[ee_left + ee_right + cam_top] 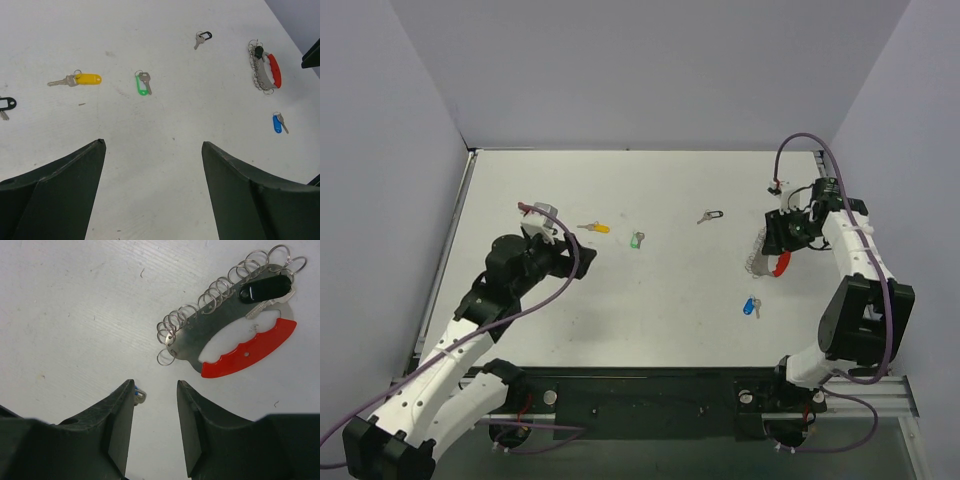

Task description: Put the keys on the keyring

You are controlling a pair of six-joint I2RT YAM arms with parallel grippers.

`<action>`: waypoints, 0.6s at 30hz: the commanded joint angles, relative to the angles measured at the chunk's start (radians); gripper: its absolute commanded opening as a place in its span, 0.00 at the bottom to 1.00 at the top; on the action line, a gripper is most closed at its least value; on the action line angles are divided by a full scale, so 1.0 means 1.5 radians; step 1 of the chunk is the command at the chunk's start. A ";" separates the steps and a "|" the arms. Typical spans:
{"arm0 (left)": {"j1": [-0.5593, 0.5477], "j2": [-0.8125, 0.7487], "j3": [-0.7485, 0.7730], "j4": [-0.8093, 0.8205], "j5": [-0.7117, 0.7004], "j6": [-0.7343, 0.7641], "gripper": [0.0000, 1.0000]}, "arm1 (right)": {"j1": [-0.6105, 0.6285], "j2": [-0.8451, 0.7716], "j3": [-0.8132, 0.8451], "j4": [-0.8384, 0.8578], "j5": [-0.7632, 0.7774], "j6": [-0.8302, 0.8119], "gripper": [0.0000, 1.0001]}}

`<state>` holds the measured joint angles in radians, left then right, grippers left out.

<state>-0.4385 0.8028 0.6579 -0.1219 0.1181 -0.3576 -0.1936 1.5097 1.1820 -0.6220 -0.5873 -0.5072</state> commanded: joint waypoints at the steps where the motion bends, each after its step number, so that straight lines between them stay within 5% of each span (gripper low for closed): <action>1: 0.004 -0.012 0.028 -0.073 0.003 0.098 0.88 | 0.009 0.050 0.047 -0.015 0.028 -0.020 0.35; 11: 0.026 -0.059 0.008 -0.079 0.015 0.132 0.88 | 0.014 0.145 0.101 -0.052 0.045 0.000 0.35; 15: 0.041 -0.060 0.007 -0.075 0.036 0.131 0.88 | 0.017 0.140 0.099 -0.158 -0.074 -0.139 0.35; 18: 0.053 -0.062 0.005 -0.073 0.046 0.130 0.88 | 0.042 0.134 0.083 -0.193 -0.040 -0.255 0.35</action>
<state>-0.3824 0.7212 0.6640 -0.2470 0.1471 -0.1780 -0.1749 1.7321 1.3075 -0.7506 -0.6033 -0.6582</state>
